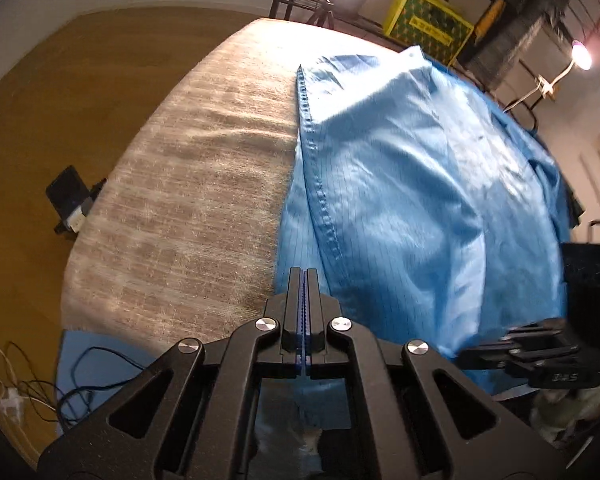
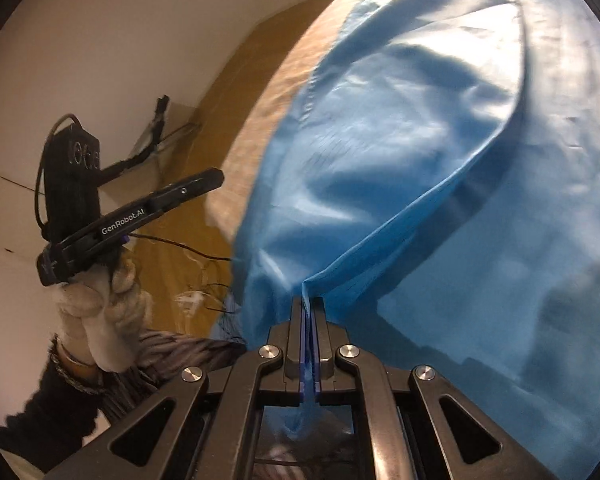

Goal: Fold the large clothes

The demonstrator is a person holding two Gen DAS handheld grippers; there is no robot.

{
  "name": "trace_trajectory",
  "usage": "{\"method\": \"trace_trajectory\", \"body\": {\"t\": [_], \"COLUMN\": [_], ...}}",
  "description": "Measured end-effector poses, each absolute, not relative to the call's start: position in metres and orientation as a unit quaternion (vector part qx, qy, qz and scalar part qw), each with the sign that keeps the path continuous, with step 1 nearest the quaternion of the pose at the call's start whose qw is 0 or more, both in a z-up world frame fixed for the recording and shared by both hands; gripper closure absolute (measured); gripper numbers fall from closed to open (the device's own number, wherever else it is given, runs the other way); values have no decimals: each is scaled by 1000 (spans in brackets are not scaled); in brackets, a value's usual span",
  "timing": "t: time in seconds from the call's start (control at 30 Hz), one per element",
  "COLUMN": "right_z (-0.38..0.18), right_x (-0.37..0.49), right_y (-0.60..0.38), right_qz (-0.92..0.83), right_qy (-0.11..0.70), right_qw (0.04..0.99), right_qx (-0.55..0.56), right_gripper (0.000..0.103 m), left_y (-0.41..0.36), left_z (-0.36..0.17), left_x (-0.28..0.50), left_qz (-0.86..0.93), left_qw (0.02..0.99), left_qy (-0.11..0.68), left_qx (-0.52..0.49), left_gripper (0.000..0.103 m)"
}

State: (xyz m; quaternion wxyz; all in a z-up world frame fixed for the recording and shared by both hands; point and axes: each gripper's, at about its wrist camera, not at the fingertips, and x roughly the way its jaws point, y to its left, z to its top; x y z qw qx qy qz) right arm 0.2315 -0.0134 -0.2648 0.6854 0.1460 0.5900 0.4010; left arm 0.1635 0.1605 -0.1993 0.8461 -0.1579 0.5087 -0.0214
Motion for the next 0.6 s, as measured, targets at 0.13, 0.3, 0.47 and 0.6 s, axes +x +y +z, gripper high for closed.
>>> {"method": "trace_trajectory", "body": {"t": [0.13,0.3,0.47,0.6], "right_z": [-272,-278,-270,-266], "right_x": [236,240,227,215], "right_y": [-17,-46,-52,-48], "right_qz": [383,357,354,364], "right_qy": [597,600,603,600], "right_qw": [687,693,696,699], "right_qx": [158,179,163,137], "right_gripper": [103,101,67,66], "left_y": [161,139,118,108], "left_z": [-209,-224,-235,-245], "left_x": [160,158,164,168], "left_qz": [-57,-93,-85,-82], "left_qw": [827,809,803,797], "left_qy": [524,546,568,578], "left_qx": [-198,-195,-161,-155], "left_gripper": [103,92,64,71]}}
